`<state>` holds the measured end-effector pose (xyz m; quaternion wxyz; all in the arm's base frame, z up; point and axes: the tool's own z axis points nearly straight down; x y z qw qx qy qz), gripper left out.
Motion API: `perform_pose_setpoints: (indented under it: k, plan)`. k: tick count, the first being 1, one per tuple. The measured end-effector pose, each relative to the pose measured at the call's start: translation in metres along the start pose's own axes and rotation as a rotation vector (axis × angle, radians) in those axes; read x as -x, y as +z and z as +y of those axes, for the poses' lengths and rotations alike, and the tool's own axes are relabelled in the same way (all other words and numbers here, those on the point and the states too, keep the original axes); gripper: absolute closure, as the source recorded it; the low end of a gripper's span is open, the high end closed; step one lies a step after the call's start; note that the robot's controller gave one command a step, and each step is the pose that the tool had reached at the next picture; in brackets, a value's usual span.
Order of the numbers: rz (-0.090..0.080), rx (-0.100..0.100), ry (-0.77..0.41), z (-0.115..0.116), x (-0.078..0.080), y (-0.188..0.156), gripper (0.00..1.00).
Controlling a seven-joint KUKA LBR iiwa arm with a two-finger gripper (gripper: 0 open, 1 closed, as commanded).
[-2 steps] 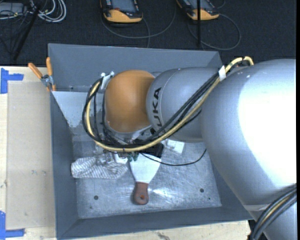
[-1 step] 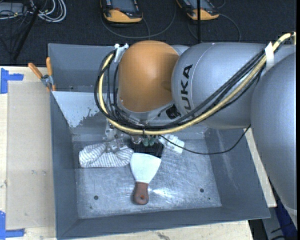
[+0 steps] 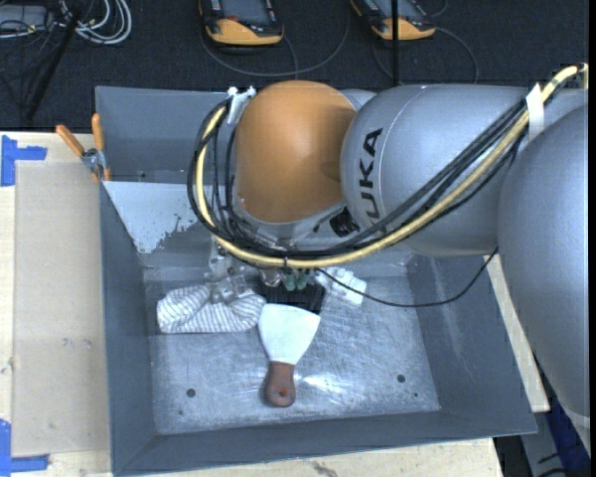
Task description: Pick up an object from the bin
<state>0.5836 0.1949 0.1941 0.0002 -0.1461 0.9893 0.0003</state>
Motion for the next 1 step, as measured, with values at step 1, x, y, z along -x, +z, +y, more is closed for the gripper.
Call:
perform_pose_setpoints:
  k: [1]
  plan:
    - [-0.005,-0.001,-0.336,-0.0110,0.0075,-0.1074,1.00]
